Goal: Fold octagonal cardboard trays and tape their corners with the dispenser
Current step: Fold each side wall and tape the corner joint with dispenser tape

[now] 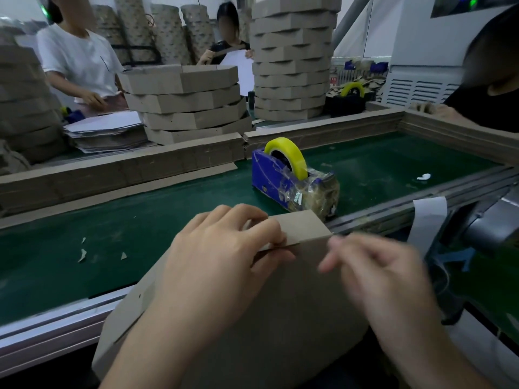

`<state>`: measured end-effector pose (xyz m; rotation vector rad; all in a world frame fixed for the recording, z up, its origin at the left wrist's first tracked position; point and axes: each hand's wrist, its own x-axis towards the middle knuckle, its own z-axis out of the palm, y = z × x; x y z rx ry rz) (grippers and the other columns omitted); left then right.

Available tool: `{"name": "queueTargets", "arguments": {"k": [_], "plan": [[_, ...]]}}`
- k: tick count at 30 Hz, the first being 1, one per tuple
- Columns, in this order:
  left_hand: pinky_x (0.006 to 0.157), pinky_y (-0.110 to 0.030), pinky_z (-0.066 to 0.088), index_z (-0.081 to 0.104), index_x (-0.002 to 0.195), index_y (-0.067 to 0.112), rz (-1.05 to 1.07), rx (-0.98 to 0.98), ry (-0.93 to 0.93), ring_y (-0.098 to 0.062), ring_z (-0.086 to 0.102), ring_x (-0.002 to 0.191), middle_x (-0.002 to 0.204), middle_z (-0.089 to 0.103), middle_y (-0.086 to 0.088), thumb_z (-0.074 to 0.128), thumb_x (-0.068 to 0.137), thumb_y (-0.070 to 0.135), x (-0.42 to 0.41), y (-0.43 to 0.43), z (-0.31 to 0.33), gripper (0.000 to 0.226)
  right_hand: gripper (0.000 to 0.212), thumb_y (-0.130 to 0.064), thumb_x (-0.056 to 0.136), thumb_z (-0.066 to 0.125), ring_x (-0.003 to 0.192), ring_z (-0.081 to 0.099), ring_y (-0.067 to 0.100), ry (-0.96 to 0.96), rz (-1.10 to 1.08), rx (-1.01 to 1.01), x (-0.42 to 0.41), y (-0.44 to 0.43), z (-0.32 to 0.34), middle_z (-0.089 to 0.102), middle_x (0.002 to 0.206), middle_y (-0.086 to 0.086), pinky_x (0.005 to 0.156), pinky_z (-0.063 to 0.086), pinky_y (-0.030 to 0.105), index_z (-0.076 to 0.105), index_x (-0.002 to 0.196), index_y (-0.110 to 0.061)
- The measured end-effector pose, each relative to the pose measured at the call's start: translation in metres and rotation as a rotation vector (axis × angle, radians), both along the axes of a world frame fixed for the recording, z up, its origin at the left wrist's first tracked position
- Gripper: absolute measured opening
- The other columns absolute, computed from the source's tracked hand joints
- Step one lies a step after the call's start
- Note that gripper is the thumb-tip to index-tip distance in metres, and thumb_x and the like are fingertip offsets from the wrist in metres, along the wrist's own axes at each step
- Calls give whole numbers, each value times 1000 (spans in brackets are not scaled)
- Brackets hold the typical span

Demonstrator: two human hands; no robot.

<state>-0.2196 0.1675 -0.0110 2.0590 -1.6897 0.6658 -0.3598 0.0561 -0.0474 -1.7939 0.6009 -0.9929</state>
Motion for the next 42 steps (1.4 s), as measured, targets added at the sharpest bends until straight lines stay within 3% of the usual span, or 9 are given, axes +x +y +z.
{"name": "queueTargets", "arguments": {"k": [4, 8, 13, 15, 20, 22, 27, 31, 42], "plan": [[86, -41, 50, 64, 93, 25, 1, 69, -63, -24, 66, 87, 101, 67, 3, 67, 73, 46, -5, -1, -1, 29, 38, -34, 91, 49, 109, 51, 12, 158, -73, -784, 10, -15, 9, 59, 114, -5, 91, 40, 33, 69, 120, -19], [102, -58, 41, 64, 104, 28, 2, 30, -59, -22, 63, 108, 121, 63, 7, 76, 62, 54, 7, 19, -6, 51, 43, -41, 95, 45, 117, 53, 13, 169, 63, -699, 16, -23, -2, 62, 119, -6, 96, 41, 42, 67, 123, -19], [74, -8, 48, 56, 113, 53, 32, -234, 676, 9, 62, 95, 107, 64, 29, 71, 47, 69, 27, 59, -29, 70, 38, -45, 91, 50, 112, 58, 7, -20, 190, -392, 8, -52, -4, 65, 112, -15, 93, 41, 15, 71, 113, -22], [74, -3, 46, 61, 107, 50, -2, -295, 718, 10, 63, 90, 102, 67, 27, 75, 45, 64, 33, 59, -36, 65, 30, -45, 90, 51, 102, 59, -1, -68, 78, -245, 18, -78, 4, 64, 102, -19, 84, 41, 8, 72, 103, -27], [78, -2, 43, 62, 105, 46, -11, -245, 623, 13, 59, 96, 106, 63, 33, 72, 45, 67, 35, 52, -24, 64, 26, -49, 97, 45, 92, 50, 15, 485, -7, -67, 67, -163, 19, 52, 116, -8, 87, 43, 36, 66, 97, -34], [77, -3, 44, 65, 101, 44, -9, -221, 598, 13, 58, 97, 108, 62, 33, 70, 47, 68, 34, 49, -21, 59, 22, -49, 93, 54, 81, 51, 12, 564, 56, 58, 79, -174, 17, 60, 100, -11, 71, 42, 31, 69, 88, -34], [76, -15, 48, 65, 103, 37, -7, -194, 584, 9, 61, 94, 107, 64, 26, 68, 51, 68, 31, 36, -23, 61, 15, -19, 81, 73, 65, 45, 10, 209, 23, 443, 86, -176, 18, 68, 82, 1, 52, 37, 21, 75, 67, -15], [78, -25, 48, 67, 105, 32, 5, -168, 570, 5, 62, 94, 103, 65, 25, 67, 53, 68, 29, 30, -24, 63, 18, -22, 80, 74, 68, 41, 10, 70, 26, 621, 85, -174, 21, 58, 83, 0, 55, 45, 23, 74, 64, -14], [77, -32, 48, 64, 105, 35, 19, -158, 580, -1, 64, 94, 103, 65, 24, 66, 55, 70, 34, 25, -24, 61, 50, 6, 87, 43, 49, 43, 8, -679, 105, 818, 75, -164, -33, 39, 50, -1, 71, 49, 31, 44, 41, -14]]}}
